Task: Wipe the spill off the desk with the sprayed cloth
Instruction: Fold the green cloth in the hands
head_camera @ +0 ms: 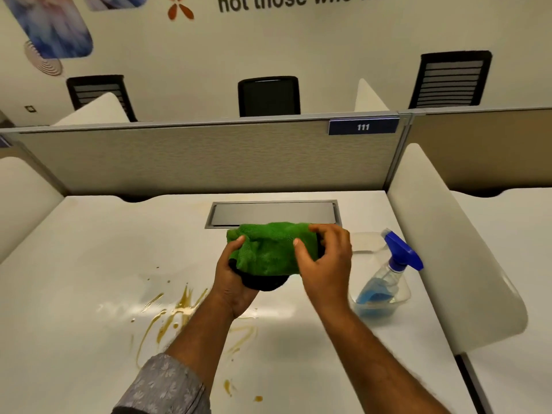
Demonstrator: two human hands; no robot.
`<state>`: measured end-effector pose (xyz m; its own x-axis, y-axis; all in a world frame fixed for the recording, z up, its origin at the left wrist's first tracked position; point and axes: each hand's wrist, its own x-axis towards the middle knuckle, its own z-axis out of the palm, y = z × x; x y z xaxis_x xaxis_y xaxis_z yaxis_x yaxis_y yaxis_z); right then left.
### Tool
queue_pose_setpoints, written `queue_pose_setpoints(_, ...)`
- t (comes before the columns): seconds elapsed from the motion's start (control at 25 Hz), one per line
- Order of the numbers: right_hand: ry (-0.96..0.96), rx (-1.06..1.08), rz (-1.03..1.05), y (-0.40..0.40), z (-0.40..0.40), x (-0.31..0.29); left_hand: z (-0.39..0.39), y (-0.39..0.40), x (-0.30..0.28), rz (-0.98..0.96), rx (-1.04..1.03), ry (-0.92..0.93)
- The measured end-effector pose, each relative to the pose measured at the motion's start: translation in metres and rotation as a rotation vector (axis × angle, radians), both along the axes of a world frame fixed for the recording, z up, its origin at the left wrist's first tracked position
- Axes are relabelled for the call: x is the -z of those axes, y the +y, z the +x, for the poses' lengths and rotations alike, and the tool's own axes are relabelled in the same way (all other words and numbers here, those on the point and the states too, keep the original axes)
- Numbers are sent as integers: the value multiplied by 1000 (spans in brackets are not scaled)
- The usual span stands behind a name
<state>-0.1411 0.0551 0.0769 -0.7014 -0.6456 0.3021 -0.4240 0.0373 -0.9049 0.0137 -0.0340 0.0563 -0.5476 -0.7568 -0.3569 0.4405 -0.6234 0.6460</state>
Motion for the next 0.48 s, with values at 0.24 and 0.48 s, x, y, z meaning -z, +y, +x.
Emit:
queue_pose_setpoints(0.24, -702, -491, 201, 0, -5, 16, 17, 2, -20, -96, 47, -195)
queue_pose_setpoints(0.48, -968, -600, 95, 6, -11, 35, 34, -3, -31, -331, 106, 123)
